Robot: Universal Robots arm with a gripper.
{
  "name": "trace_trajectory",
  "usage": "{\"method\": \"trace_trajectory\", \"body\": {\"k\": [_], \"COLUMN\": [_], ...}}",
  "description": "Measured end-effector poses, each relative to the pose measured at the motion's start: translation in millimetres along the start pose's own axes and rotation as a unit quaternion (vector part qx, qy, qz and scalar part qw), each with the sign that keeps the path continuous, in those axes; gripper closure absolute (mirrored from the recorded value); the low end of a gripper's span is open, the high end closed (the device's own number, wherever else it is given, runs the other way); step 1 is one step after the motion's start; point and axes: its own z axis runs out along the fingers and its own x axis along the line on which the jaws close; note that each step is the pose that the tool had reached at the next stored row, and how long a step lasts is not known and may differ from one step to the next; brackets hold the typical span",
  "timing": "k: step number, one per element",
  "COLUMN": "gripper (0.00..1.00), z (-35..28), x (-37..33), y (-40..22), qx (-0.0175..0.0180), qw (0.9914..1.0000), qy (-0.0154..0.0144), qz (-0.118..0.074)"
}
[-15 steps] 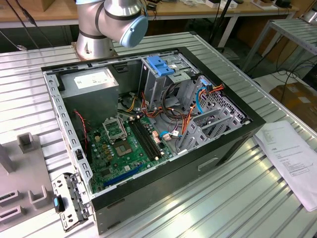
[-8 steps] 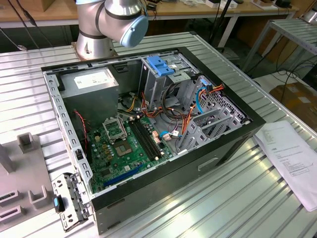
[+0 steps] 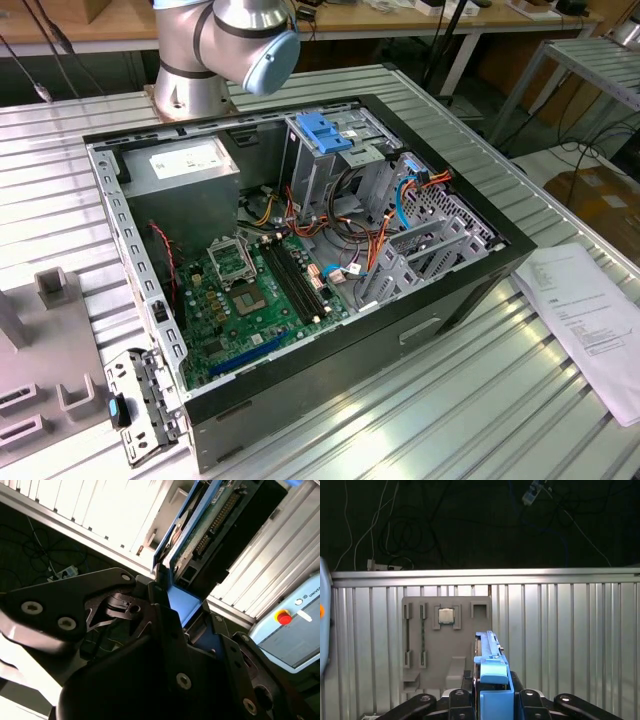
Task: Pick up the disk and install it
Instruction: 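Pick up the disk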
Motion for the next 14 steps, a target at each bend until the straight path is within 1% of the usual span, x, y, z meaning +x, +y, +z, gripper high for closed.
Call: {"method": "trace_trajectory", "body": {"k": [4,5,6,11,14], "gripper": [0.63,0.63,0.63,0.63,0.63], "z": [0.1,0.2,0.2,0.2,0.3], "x": [-0.2,-0.3,-0.3,-0.5,-0.6], "y": [-7.2,-10.9,-13.3,-21.1,-27.4], "qx": [0.0,0.0,0.0,0.0,0.0], "qw": [1.0,1.0,1.0,1.0,1.0], "qy": [0.0,0.0,0.0,0.0,0.0], "qz": [0.0,0.0,0.0,0.0,0.0]}}
